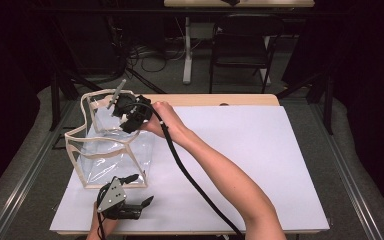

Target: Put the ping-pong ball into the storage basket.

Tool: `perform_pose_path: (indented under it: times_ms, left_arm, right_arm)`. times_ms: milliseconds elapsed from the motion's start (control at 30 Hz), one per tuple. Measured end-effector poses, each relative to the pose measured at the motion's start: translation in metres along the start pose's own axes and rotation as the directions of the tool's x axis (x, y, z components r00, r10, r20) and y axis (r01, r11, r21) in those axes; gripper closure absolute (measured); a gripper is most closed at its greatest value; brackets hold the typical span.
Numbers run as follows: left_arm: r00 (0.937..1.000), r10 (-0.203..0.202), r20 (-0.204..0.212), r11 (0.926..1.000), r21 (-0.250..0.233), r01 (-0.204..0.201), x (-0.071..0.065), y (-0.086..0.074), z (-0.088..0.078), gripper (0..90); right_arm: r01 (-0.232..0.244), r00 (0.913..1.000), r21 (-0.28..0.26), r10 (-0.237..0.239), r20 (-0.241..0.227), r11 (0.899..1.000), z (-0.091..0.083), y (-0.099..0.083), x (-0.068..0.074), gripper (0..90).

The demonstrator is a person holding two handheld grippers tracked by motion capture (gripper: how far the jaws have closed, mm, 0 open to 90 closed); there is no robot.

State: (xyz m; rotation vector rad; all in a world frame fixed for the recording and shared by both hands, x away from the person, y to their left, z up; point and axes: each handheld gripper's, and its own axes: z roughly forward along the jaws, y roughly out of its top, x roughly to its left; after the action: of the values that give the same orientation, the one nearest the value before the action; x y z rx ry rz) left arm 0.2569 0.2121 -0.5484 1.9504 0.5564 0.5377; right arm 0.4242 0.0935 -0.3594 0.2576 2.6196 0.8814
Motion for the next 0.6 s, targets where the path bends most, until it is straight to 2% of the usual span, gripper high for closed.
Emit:
perform_pose_path:
  times_ms: [600]
  left_arm:
    - [1.0000, -0.003, -0.003, 1.0000, 0.001, 0.003, 0.0001, -0.0001, 0.0002, 16.0]
  right_arm:
    - [-0.007, 0.9998, 0.029, 0.007, -0.019, 1.000, 0.0059, -0.0024, 0.0021, 50.7]
